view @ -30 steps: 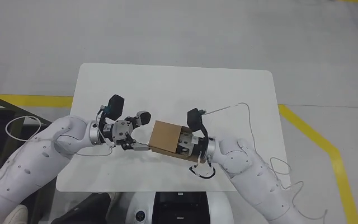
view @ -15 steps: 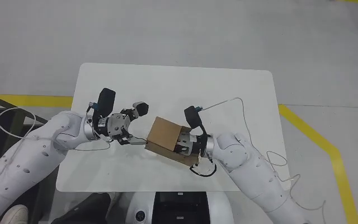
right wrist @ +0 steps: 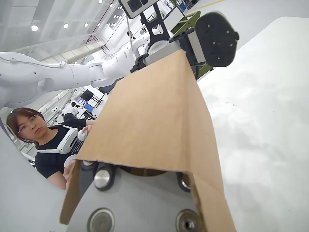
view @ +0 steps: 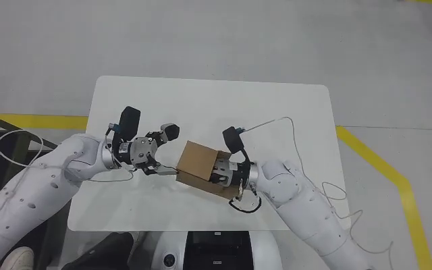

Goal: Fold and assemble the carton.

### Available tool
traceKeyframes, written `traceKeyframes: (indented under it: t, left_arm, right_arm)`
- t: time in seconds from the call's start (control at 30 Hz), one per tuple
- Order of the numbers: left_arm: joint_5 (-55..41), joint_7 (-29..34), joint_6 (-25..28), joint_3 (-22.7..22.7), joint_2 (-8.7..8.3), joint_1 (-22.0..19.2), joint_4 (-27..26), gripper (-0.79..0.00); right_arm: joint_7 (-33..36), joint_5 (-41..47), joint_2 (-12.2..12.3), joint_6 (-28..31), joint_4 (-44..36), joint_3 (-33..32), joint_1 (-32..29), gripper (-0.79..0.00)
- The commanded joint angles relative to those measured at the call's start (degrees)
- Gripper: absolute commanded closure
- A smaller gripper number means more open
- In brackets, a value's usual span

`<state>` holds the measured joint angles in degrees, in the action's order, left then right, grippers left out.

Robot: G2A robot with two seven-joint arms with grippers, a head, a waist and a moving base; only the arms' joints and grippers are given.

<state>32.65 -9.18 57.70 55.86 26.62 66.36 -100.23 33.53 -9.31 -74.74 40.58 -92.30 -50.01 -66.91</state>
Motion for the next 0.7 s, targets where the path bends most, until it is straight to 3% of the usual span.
traceKeyframes:
  t: [0.0,0.37,0.67]
  left_arm:
    - [-0.3,0.0,-1.0,0.4,0.19,0.3,-0.5,-0.785]
    - [1.7,-2.7,0.3,1.4,1.03,2.6,-1.4,-0.785]
    - [1.2,-1.2,0.3,-1.8,0.74,1.0,-2.5,-0.785]
  right_arm:
    - [0.3,1.8,0.0,0.7,0.3,-0.1,0.3,0.000]
    - [8.8,15.7,0.6,8.4,5.8,0.2,4.0,0.000]
    - [10.3,15.2,0.3,10.9,8.9,2.3,6.8,0.000]
